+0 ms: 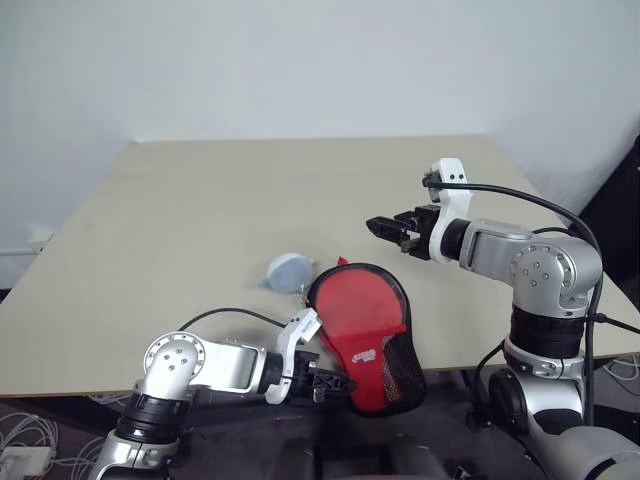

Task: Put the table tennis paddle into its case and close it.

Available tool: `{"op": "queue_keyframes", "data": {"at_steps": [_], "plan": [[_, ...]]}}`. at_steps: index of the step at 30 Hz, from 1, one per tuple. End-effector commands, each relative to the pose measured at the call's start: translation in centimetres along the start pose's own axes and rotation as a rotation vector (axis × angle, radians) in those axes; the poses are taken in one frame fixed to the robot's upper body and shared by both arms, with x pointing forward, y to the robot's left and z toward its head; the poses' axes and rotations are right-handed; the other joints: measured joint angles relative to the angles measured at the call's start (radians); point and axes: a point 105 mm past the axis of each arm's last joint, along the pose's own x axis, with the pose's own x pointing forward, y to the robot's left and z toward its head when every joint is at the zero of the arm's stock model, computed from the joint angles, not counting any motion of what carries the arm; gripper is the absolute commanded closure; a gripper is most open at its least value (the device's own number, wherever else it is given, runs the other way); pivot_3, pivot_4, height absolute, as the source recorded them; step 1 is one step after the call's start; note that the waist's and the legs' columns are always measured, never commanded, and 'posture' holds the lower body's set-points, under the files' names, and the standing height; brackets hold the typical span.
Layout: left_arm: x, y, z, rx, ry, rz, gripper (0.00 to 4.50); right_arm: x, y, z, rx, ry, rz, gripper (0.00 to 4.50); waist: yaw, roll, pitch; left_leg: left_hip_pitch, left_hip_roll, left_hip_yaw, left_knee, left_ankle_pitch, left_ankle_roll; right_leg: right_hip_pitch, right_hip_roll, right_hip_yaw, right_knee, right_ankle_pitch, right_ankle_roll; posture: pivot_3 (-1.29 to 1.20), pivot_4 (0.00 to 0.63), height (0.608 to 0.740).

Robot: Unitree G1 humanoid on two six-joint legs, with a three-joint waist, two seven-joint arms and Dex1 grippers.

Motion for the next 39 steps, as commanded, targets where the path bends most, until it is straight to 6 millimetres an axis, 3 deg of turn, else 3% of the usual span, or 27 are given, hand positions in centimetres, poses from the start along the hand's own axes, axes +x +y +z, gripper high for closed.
{"op": "queue_keyframes", "data": {"at_steps": [1, 3, 6, 10, 14, 18, 23, 28, 31, 35, 39], "plan": [[-1.1, -0.5, 0.5, 0.033, -0.02, -0.004, 2.07, -0.2, 1.0, 1.5, -0.034, -0.056, 0.035, 0.79, 0.0, 0.0, 0.0, 0.0, 0.0, 0.0, 0.0, 0.0, 0.0, 0.0, 0.0, 0.0, 0.0, 0.0, 0.0, 0.0, 0.0, 0.74], [-1.9, -0.2, 0.2, 0.035, -0.02, 0.015, 1.36, -0.1, 1.0, 1.5, -0.035, -0.059, 0.037, 0.79, -0.001, 0.0, 0.0, 0.0, 0.0, 0.0, -0.001, 0.0, 0.0, 0.0, 0.0, 0.0, 0.0, 0.0, 0.0, 0.0, 0.0, 0.74], [-4.0, -1.9, 0.2, 0.057, -0.053, -0.06, 0.34, 0.0, 1.0, 1.6, -0.036, -0.064, 0.04, 0.79, -0.002, 0.0, 0.0, 0.0, 0.0, 0.0, -0.002, 0.0, 0.0, -0.001, 0.0, 0.0, -0.001, 0.0, 0.0, 0.0, 0.0, 0.74], [-6.8, -4.9, 1.0, 0.164, -0.117, -0.147, 0.34, 0.0, 0.8, 1.7, -0.035, -0.069, 0.042, 0.79, 0.0, 0.0, 0.001, 0.0, 0.001, 0.001, -0.003, 0.001, -0.001, -0.002, 0.0, 0.0, -0.001, -0.002, -0.003, 0.0, 0.0, 0.74], [-7.2, -3.2, 4.0, 0.257, -0.246, 0.041, 1.31, 0.1, 0.6, 2.4, -0.049, -0.088, 0.042, 0.79, 0.001, 0.001, 0.001, 0.0, 0.001, 0.001, -0.003, 0.001, -0.001, 0.0, -0.001, 0.0, -0.004, -0.002, -0.004, 0.0, 0.0, 0.74], [-6.0, -3.9, 8.1, 0.404, -0.428, 0.105, 2.66, 0.3, -0.7, 4.3, -0.102, -0.117, 0.01, 0.79, 0.005, 0.001, 0.001, 0.0, 0.0, 0.002, -0.003, 0.002, -0.002, 0.0, -0.001, 0.0, -0.005, -0.002, -0.003, 0.0, 0.0, 0.74], [-3.0, -4.5, 8.4, 0.483, -0.477, 0.086, 4.42, 1.1, -1.6, 6.6, -0.185, -0.129, 0.019, 0.79, -0.002, 0.001, 0.001, 0.0, 0.0, 0.003, -0.007, 0.002, -0.002, 0.0, 0.0, 0.002, -0.009, 0.0, -0.001, 0.0, 0.0, 0.74], [0.1, -3.9, 8.5, 0.598, -0.471, 0.128, 4.46, 2.9, -1.1, 8.2, -0.284, -0.089, 0.084, 0.79, -0.002, 0.002, 0.002, 0.0, 0.0, 0.003, -0.008, 0.002, -0.002, 0.0, 0.001, 0.002, -0.009, 0.0, -0.001, 0.0, 0.0, 0.74], [2.2, -2.7, 8.3, 0.728, -0.426, 0.188, 4.46, 4.6, 0.2, 8.5, -0.351, -0.011, 0.158, 0.79, -0.002, 0.003, 0.002, 0.0, 0.0, 0.003, -0.008, 0.002, -0.002, 0.0, 0.001, 0.002, -0.009, 0.0, -0.001, 0.0, 0.0, 0.74], [4.0, -0.9, 7.7, 0.796, -0.415, 0.212, 4.46, 6.5, 2.8, 6.9, -0.422, 0.138, 0.312, 0.79, -0.002, 0.003, 0.002, 0.0, 0.0, 0.003, -0.008, 0.002, -0.002, 0.0, 0.001, 0.001, -0.01, 0.0, -0.001, 0.0, 0.0, 0.74], [4.6, -0.5, 7.5, 0.828, -0.428, 0.206, 4.46, 7.5, 4.1, 5.2, -0.433, 0.251, 0.4, 0.79, 0.001, 0.003, 0.002, 0.0, 0.0, 0.002, -0.008, 0.002, -0.002, 0.0, 0.001, 0.001, -0.009, 0.0, -0.001, 0.0, 0.0, 0.74]]}}
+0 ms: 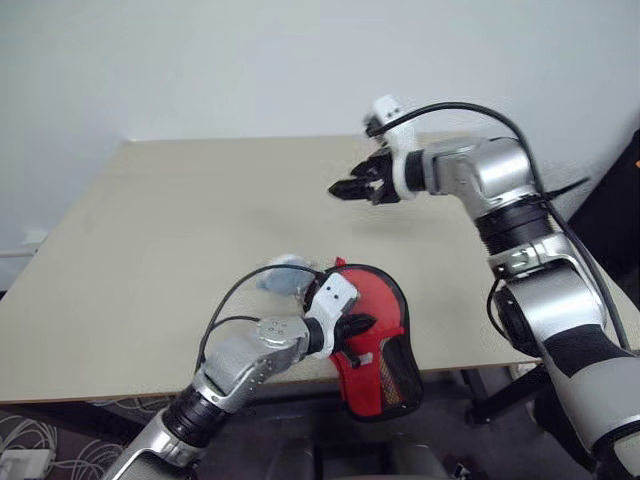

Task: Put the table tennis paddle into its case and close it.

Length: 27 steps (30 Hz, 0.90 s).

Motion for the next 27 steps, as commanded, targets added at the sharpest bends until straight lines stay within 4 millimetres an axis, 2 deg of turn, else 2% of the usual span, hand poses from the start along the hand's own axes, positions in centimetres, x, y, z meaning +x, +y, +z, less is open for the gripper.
{"op": "queue_keyframes", "data": {"at_steps": [1, 5, 10, 19, 27], "plan": [[0.1, -0.1, 0.5, 0.072, -0.052, -0.012, 4.46, 0.5, 0.9, 0.6, -0.052, 0.046, 0.074, 0.79, 0.006, 0.0, 0.0, -0.001, 0.0, -0.001, 0.001, 0.0, 0.0, 0.0, 0.0, -0.001, 0.0, 0.0, 0.0, 0.0, 0.0, 0.74], [0.5, -0.5, 0.2, 0.098, -0.057, -0.031, 4.46, 2.4, 3.0, -0.5, -0.06, 0.113, 0.197, 0.79, 0.003, 0.0, 0.0, -0.001, 0.0, -0.002, 0.002, 0.0, 0.0, 0.001, 0.0, -0.002, 0.001, 0.0, 0.0, 0.0, 0.0, 0.74], [0.6, -0.6, -0.2, 0.087, -0.053, -0.03, 4.46, 4.5, 4.4, -1.7, -0.058, 0.154, 0.256, 0.79, 0.001, 0.0, 0.0, -0.001, 0.0, -0.002, 0.002, 0.0, 0.0, 0.0, 0.0, -0.002, 0.004, 0.0, 0.0, 0.0, 0.0, 0.74], [-0.3, -0.5, -1.2, 0.074, -0.015, -0.075, 4.46, 6.9, 5.2, -2.6, -0.039, 0.137, 0.245, 0.79, 0.0, 0.0, 0.0, 0.0, 0.0, -0.003, 0.004, 0.0, 0.0, -0.001, 0.0, -0.002, 0.009, 0.0, 0.0, 0.0, 0.0, 0.74], [-1.0, -0.3, -1.3, 0.105, -0.014, -0.074, 4.46, 8.8, 5.0, -4.2, -0.047, 0.114, 0.168, 0.79, -0.001, 0.0, 0.0, 0.001, 0.0, -0.003, 0.004, 0.0, 0.0, -0.001, 0.0, -0.002, 0.01, 0.0, 0.0, 0.0, 0.0, 0.74]]}}
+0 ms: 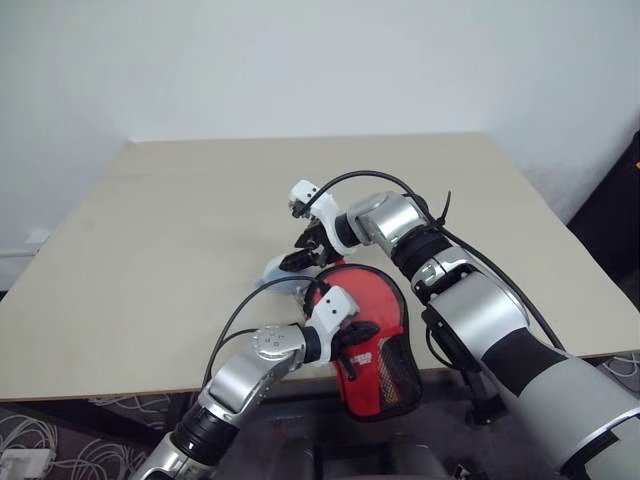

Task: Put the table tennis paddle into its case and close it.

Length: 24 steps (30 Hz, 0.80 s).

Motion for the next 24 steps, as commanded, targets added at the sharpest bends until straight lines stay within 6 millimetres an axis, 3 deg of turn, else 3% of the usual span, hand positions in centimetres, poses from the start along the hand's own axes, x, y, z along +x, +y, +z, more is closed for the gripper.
{"op": "queue_keyframes", "data": {"at_steps": [1, 10, 16, 19, 24], "plan": [[-0.5, 0.3, -0.4, 0.014, 0.022, 0.01, 4.46, 0.5, -0.2, 0.4, -0.021, -0.037, -0.042, 0.79, 0.0, 0.0, 0.0, 0.0, 0.0, 0.0, 0.0, 0.0, 0.0, 0.0, 0.0, 0.0, 0.0, 0.0, 0.0, 0.0, 0.0, 0.74], [-0.9, 0.2, -0.6, 0.018, 0.029, 0.009, 4.46, 2.3, -0.3, -1.8, -0.015, 0.007, -0.097, 0.79, -0.001, 0.0, 0.0, 0.0, 0.0, 0.0, 0.0, 0.0, 0.0, 0.0, 0.0, 0.0, 0.001, 0.0, 0.0, 0.0, 0.0, 0.74], [-1.1, 0.2, -0.7, 0.013, 0.035, 0.019, 4.46, 2.8, -0.5, -2.0, -0.004, -0.003, -0.139, 0.79, -0.012, 0.0, 0.0, 0.0, 0.0, -0.001, 0.0, 0.0, 0.0, 0.0, 0.0, 0.0, 0.001, 0.0, 0.0, 0.0, 0.0, 0.74], [-1.1, 0.3, -0.7, 0.012, 0.036, 0.024, 4.5, 2.8, -0.5, -2.0, 0.004, -0.01, -0.147, 1.44, -0.019, 0.0, 0.0, 0.001, 0.0, -0.002, 0.0, 0.0, 0.0, 0.001, 0.0, -0.001, 0.001, 0.0, 0.0, 0.0, 0.0, 0.74], [-1.2, 0.5, -0.8, 0.012, 0.04, 0.031, 4.5, 2.8, -0.6, -1.7, 0.001, -0.025, -0.156, 3.15, -0.019, 0.0, 0.0, 0.001, 0.0, -0.002, 0.0, 0.0, 0.0, 0.001, 0.0, -0.001, 0.001, 0.0, 0.0, 0.0, 0.0, 0.74]]}}
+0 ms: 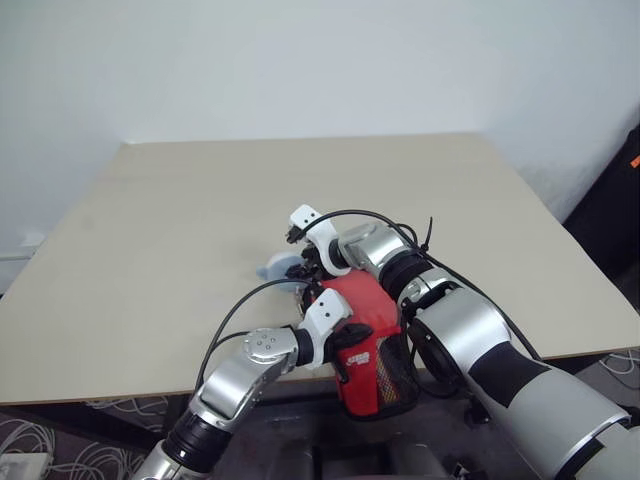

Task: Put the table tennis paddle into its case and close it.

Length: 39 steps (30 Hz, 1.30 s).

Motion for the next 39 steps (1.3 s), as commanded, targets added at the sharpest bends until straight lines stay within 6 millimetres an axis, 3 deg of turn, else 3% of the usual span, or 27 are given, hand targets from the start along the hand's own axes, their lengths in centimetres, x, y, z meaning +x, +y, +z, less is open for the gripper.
{"op": "queue_keyframes", "data": {"at_steps": [1, 5, 10, 24, 39], "plan": [[-0.2, 0.4, -0.4, 0.004, 0.026, 0.017, 4.5, 0.0, 0.3, 1.5, -0.036, -0.048, 0.0, 3.45, 0.0, 0.0, 0.0, 0.0, 0.0, 0.0, 0.0, 0.0, 0.0, 0.0, 0.0, 0.0, 0.0, 0.0, 0.0, 0.0, 0.0, 0.74], [-0.1, 0.5, -0.4, 0.005, 0.027, 0.017, 4.5, 0.0, 0.7, 1.8, -0.037, -0.055, 0.023, 4.34, 0.0, 0.0, 0.0, 0.0, 0.0, 0.0, 0.0, 0.0, 0.0, 0.0, 0.0, 0.0, 0.0, 0.0, 0.0, 0.0, 0.0, 0.74], [0.0, 0.5, -0.5, 0.003, 0.029, 0.012, 4.5, 0.0, 1.1, 2.2, -0.066, -0.073, 0.049, 4.36, 0.0, 0.0, 0.0, 0.0, 0.0, 0.0, 0.0, 0.0, 0.0, 0.0, 0.0, 0.0, 0.0, 0.0, 0.0, 0.0, 0.0, 0.74], [0.3, 1.2, -0.2, 0.015, 0.017, 0.06, 4.5, -0.7, -1.3, 4.8, -0.072, -0.237, -0.175, 4.36, 0.0, 0.0, 0.0, 0.0, 0.0, 0.0, 0.0, 0.0, 0.0, 0.0, 0.0, 0.0, 0.001, 0.0, 0.0, 0.0, 0.0, 0.74], [0.9, 4.0, -1.2, 0.037, 0.067, 0.239, 4.5, -0.8, -1.6, 4.8, -0.077, -0.238, -0.194, 4.36, 0.0, 0.0, -0.001, 0.001, 0.0, -0.001, 0.001, 0.0, 0.0, 0.002, 0.0, -0.001, 0.001, 0.0, 0.0, 0.0, 0.0, 0.74]]}}
